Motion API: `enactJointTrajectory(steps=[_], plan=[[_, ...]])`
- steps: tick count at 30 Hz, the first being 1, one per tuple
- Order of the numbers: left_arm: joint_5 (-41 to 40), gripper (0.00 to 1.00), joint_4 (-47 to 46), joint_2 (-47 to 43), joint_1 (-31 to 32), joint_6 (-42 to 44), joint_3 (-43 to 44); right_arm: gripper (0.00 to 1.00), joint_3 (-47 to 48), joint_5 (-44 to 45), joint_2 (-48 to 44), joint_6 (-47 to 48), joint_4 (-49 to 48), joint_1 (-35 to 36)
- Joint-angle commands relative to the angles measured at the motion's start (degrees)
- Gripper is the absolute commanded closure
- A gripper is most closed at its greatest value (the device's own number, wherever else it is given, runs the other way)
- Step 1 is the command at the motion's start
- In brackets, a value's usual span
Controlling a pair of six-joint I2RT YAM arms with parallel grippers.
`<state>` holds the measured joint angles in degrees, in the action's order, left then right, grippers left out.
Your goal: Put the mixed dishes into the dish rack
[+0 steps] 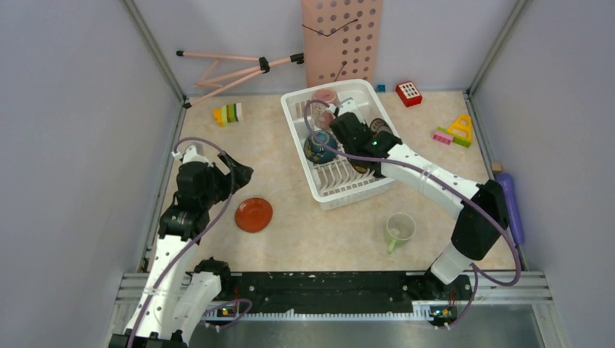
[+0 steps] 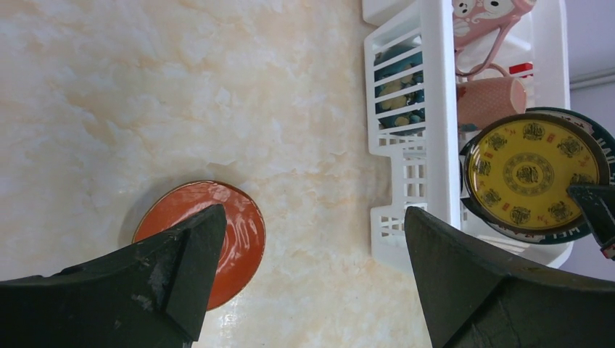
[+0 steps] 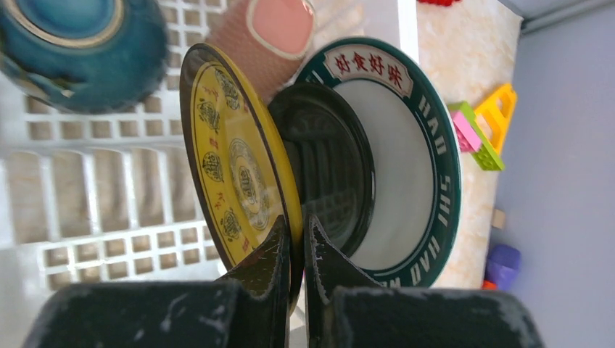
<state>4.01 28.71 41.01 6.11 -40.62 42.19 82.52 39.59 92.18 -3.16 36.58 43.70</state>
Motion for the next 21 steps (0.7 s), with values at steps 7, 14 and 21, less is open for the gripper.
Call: enactJointTrajectory(steps=[7,14,21], plan=[[-3.3,0.02,0.9,-0.4,0.0,-1.1,-0.4,1.00,0.2,7.7,-3.0,2.7,0.9,-1.9],[-2.6,0.03,0.7,-0.6,0.0,-1.0,-1.3,1.00,-2.2,9.1,-0.6,2.9,1.2,-3.0],[-1.8,0.03,0.3,-0.3,0.0,-1.1,-1.4,1.00,-3.4,6.1,0.8,2.2,0.8,-3.8]])
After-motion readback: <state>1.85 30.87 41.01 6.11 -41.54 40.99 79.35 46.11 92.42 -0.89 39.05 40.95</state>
